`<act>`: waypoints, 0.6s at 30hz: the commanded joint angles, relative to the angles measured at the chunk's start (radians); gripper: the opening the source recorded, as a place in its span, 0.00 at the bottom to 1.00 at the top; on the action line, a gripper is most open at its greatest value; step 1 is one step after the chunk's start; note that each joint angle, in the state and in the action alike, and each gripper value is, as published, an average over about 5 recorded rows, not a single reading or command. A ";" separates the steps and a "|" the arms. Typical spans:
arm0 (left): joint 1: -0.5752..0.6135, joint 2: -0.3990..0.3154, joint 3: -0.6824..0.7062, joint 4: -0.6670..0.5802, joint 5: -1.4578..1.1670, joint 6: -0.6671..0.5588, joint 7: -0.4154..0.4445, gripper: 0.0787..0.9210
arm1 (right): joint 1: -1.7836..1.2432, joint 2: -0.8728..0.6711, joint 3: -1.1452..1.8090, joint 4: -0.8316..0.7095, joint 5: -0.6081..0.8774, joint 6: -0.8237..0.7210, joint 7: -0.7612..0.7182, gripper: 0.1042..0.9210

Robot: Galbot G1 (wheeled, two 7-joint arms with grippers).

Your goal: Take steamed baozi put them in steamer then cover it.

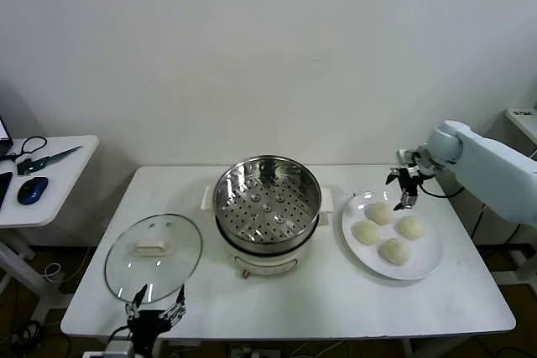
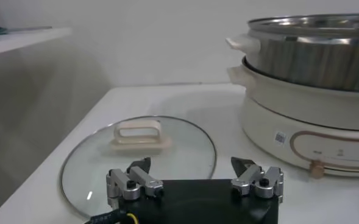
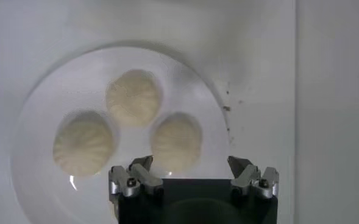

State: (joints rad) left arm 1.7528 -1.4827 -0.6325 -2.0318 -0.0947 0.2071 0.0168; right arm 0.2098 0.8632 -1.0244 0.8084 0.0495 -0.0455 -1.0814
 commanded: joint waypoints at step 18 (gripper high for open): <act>-0.010 0.002 0.004 0.028 0.010 -0.004 -0.003 0.88 | -0.151 0.158 0.238 -0.273 -0.144 0.025 0.041 0.88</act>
State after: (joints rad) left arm 1.7424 -1.4826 -0.6274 -2.0050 -0.0863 0.2035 0.0140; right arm 0.0869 0.9885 -0.8535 0.5995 -0.0743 -0.0248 -1.0490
